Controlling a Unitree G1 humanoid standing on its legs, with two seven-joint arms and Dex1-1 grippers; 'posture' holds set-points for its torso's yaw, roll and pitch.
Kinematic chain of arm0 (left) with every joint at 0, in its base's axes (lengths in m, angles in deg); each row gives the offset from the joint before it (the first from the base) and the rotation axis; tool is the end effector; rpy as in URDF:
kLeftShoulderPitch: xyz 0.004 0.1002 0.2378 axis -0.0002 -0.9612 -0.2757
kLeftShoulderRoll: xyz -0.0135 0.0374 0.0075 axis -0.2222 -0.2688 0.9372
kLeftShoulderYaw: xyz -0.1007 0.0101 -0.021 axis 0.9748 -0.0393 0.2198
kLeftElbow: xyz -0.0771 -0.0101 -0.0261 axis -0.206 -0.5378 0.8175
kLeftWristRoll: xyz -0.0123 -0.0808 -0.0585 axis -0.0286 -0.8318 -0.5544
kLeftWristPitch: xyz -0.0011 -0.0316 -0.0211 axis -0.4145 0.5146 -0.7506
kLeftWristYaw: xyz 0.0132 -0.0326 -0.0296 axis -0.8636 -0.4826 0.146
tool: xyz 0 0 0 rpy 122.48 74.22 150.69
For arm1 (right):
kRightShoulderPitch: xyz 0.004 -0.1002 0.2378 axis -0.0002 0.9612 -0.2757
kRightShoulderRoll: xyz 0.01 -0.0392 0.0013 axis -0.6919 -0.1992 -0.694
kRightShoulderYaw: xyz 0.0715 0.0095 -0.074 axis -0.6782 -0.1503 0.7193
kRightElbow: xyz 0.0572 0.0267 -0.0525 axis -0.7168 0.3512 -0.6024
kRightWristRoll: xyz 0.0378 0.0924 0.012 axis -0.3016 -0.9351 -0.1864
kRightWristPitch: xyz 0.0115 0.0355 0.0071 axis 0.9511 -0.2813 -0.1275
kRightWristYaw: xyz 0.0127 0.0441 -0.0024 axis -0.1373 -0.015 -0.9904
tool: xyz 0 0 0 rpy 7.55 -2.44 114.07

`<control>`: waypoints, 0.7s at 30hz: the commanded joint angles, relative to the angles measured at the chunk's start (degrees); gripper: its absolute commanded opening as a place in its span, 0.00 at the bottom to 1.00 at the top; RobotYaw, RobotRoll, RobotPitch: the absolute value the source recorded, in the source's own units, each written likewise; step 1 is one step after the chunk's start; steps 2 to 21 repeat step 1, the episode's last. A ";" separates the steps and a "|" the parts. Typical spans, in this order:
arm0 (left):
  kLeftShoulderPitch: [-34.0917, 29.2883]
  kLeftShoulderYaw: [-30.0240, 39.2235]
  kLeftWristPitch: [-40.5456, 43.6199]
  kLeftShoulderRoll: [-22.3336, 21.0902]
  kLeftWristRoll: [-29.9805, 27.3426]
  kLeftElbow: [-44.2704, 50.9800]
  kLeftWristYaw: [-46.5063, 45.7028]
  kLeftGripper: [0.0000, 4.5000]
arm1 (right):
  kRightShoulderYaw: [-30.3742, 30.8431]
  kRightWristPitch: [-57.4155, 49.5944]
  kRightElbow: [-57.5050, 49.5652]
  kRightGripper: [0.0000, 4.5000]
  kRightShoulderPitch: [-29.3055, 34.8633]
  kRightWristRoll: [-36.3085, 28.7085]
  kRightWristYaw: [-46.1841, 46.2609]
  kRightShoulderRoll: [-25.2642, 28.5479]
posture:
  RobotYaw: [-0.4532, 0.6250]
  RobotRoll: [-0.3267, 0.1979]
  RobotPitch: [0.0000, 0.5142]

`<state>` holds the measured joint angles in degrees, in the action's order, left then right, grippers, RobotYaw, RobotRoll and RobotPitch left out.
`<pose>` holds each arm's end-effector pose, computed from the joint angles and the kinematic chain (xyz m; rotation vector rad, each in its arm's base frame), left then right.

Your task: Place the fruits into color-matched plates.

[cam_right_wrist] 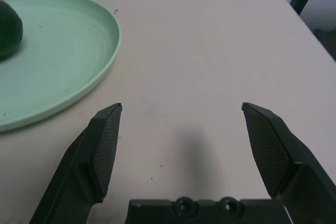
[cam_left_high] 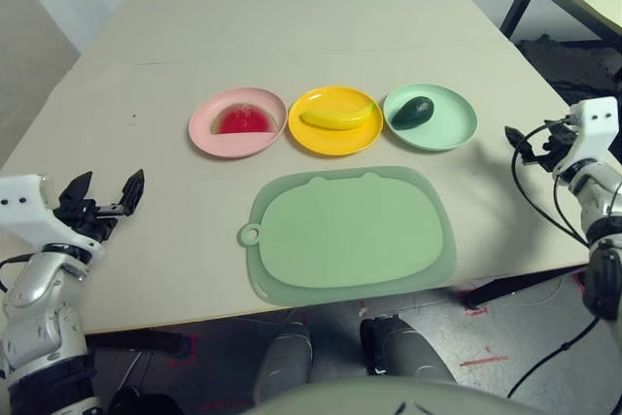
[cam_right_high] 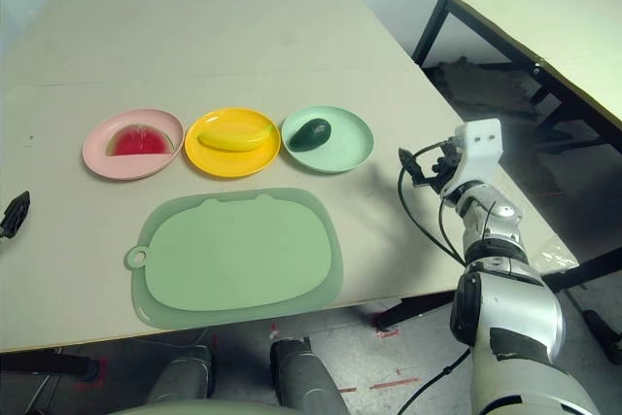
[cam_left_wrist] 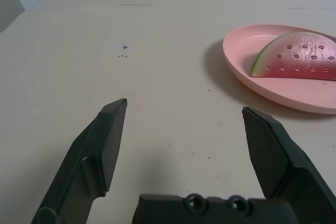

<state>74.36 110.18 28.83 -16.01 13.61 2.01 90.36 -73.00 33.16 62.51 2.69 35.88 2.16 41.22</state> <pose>0.1523 0.3596 0.1065 0.0784 -0.0100 0.1498 0.2830 -0.3415 0.0995 -0.1361 0.0944 0.1388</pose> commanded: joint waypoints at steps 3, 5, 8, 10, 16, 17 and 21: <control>-0.43 -0.61 0.38 -0.86 0.11 -0.59 -0.29 0.99 | -0.93 0.60 -0.13 1.00 0.82 0.18 -0.21 -0.01 | 0.42 0.62 0.26; -0.43 -0.61 0.38 -0.86 0.11 -0.59 -0.29 0.99 | -0.93 0.60 -0.13 1.00 0.82 0.18 -0.21 -0.01 | 0.42 0.62 0.26; -0.43 -0.61 0.38 -0.86 0.11 -0.59 -0.29 0.99 | -0.93 0.60 -0.13 1.00 0.82 0.18 -0.21 -0.01 | 0.42 0.62 0.26; -0.43 -0.61 0.38 -0.86 0.11 -0.59 -0.29 0.99 | -0.93 0.60 -0.13 1.00 0.82 0.18 -0.21 -0.01 | 0.42 0.62 0.26; -0.43 -0.61 0.38 -0.86 0.11 -0.59 -0.29 0.99 | -0.93 0.60 -0.13 1.00 0.82 0.18 -0.21 -0.01 | 0.42 0.62 0.26; -0.43 -0.61 0.38 -0.86 0.11 -0.59 -0.29 0.99 | -0.93 0.60 -0.13 1.00 0.82 0.18 -0.21 -0.01 | 0.42 0.62 0.26; -0.43 -0.61 0.38 -0.86 0.11 -0.59 -0.29 0.99 | -0.93 0.60 -0.13 1.00 0.82 0.18 -0.21 -0.01 | 0.42 0.62 0.26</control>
